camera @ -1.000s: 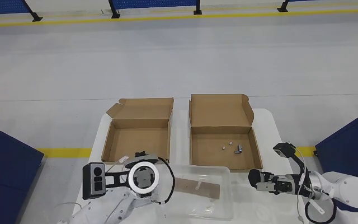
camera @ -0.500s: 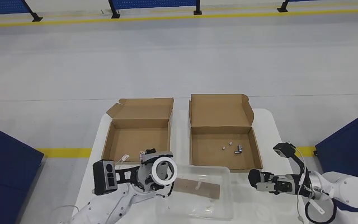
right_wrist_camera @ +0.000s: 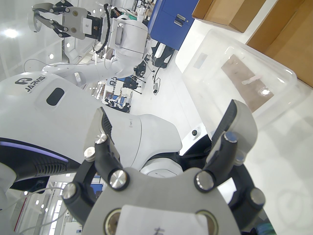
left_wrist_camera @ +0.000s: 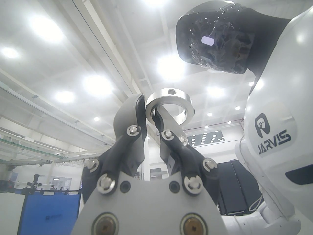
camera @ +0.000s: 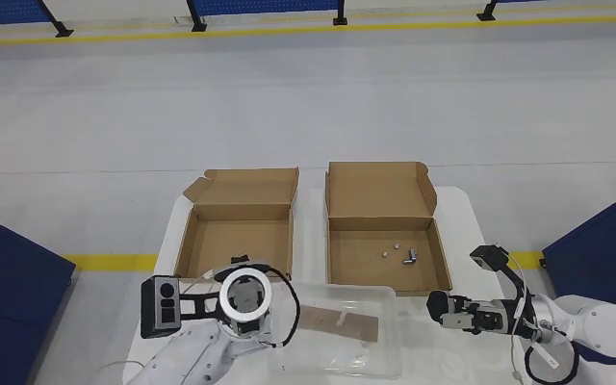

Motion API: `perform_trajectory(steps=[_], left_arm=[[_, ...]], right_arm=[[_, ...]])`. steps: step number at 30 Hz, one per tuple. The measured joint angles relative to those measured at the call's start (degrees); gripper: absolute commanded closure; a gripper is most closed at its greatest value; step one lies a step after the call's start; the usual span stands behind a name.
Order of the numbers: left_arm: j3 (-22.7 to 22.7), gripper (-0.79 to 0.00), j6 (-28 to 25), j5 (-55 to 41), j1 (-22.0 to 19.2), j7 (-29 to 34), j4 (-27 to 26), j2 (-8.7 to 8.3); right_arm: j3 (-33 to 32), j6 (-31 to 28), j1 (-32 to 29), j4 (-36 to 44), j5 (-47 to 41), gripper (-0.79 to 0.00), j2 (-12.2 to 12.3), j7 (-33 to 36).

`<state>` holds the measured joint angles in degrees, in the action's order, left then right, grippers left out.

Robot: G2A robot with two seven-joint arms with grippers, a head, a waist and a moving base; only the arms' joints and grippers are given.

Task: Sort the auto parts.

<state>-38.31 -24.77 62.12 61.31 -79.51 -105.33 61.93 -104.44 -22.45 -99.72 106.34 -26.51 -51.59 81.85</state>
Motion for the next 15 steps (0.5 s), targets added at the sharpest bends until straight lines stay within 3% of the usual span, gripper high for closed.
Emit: perform_trajectory(steps=[15], left_arm=[[-3.5, 0.000, -0.6, 5.0, 2.1, 6.8, 2.0, 1.14]], right_arm=[[0.0, 0.0, 0.0, 0.0, 0.0, -0.785, 0.0, 0.0]])
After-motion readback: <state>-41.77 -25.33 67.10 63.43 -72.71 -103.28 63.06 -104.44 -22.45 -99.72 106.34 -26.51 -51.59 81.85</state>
